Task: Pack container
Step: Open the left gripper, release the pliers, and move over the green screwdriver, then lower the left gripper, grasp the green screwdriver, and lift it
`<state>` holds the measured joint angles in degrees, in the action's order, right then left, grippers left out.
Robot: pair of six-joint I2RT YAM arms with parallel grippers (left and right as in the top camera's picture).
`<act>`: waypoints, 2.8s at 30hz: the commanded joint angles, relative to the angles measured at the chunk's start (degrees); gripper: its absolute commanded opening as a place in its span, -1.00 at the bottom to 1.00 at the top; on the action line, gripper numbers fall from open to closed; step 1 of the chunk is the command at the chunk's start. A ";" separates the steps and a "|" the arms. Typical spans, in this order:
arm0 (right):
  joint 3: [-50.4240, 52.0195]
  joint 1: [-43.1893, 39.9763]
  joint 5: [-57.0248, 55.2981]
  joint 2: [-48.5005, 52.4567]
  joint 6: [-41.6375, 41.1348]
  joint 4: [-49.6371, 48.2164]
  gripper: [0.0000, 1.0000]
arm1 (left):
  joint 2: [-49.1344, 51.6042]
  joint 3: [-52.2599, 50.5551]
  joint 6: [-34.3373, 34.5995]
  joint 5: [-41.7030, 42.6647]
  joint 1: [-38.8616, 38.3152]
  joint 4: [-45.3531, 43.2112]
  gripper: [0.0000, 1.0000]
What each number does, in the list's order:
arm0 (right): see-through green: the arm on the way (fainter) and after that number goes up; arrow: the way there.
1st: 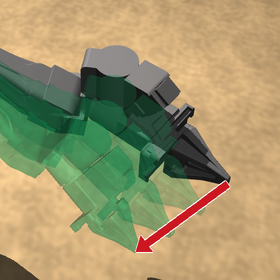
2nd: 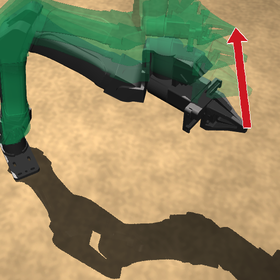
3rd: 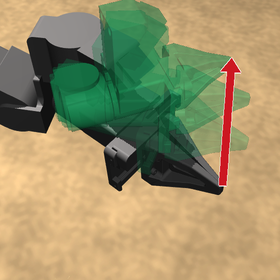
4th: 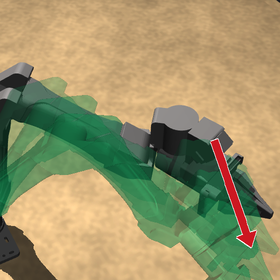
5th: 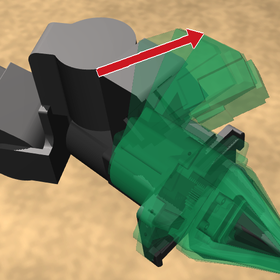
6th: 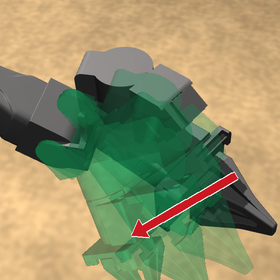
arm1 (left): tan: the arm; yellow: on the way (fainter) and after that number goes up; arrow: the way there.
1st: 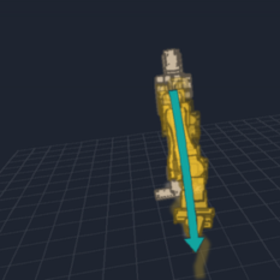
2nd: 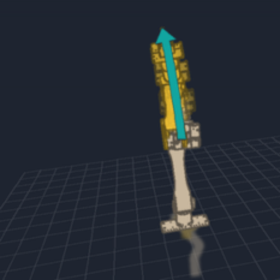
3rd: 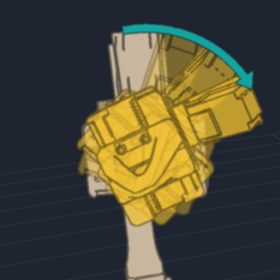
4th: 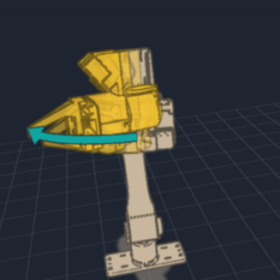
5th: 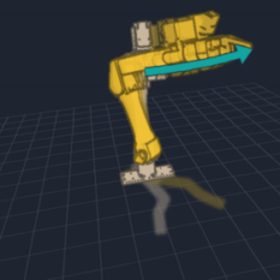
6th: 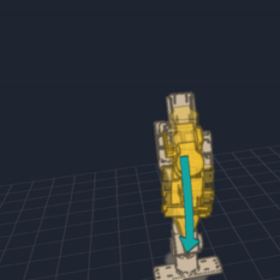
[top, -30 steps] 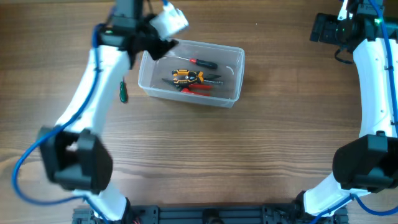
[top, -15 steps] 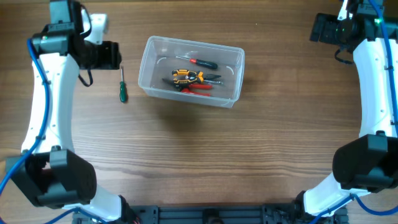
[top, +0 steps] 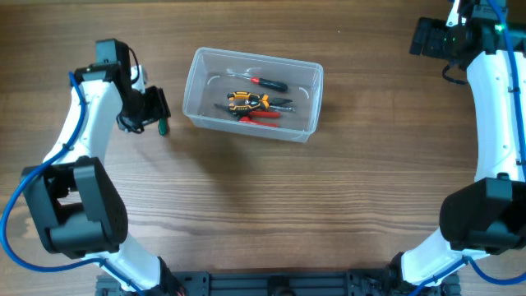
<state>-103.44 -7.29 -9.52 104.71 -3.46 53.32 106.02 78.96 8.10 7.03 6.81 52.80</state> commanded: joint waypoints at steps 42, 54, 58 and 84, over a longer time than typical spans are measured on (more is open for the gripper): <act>-0.81 0.13 -0.79 -1.42 -1.03 -0.15 1.00 | 7.80 -7.67 -11.96 -1.09 0.07 -17.14 0.15; -0.81 0.13 -0.79 -1.42 -1.05 -0.13 0.99 | 11.17 -7.67 -11.58 -1.07 0.07 -15.93 0.11; -0.81 0.13 -0.79 -1.42 -1.05 -0.13 0.99 | 11.43 -7.65 -10.69 -1.07 0.07 -15.98 0.11; -0.81 0.13 -0.79 -1.42 -1.05 -0.13 1.00 | 11.43 -7.65 -10.67 -0.83 0.07 -15.72 -0.70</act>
<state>-103.44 -7.29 -9.52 104.71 -3.46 53.30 114.02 72.36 -2.63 4.36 6.92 36.27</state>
